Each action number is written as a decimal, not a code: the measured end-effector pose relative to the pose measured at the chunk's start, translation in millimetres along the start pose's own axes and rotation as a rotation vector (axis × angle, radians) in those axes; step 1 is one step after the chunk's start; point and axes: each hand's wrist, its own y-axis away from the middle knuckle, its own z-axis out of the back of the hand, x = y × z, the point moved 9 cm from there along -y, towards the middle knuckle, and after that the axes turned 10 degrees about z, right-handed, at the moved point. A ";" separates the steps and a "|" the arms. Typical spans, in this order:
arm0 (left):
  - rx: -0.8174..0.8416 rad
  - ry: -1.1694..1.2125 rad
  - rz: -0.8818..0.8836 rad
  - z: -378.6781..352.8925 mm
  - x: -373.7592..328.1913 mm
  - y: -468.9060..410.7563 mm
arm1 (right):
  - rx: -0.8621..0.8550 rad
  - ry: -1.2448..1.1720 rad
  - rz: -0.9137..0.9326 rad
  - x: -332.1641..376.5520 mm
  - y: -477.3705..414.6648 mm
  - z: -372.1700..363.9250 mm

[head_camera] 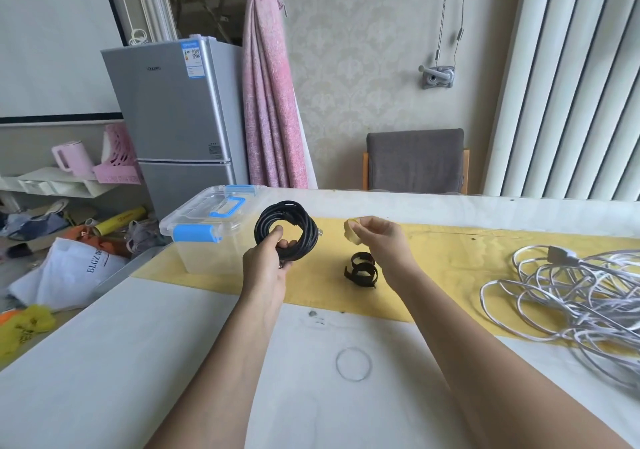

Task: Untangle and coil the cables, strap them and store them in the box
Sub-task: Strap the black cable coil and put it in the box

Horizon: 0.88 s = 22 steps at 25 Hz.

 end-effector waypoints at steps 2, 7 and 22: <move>-0.003 -0.002 0.009 1.7 -0.5 0.3 | -0.053 0.001 0.048 16.2 -2.0 7.9; 0.086 0.023 -0.039 -15.9 -3.2 18.2 | -0.034 0.007 0.163 54.4 10.2 37.6; 0.251 0.151 0.186 -58.3 47.4 54.2 | 0.349 0.362 0.026 96.3 52.5 42.4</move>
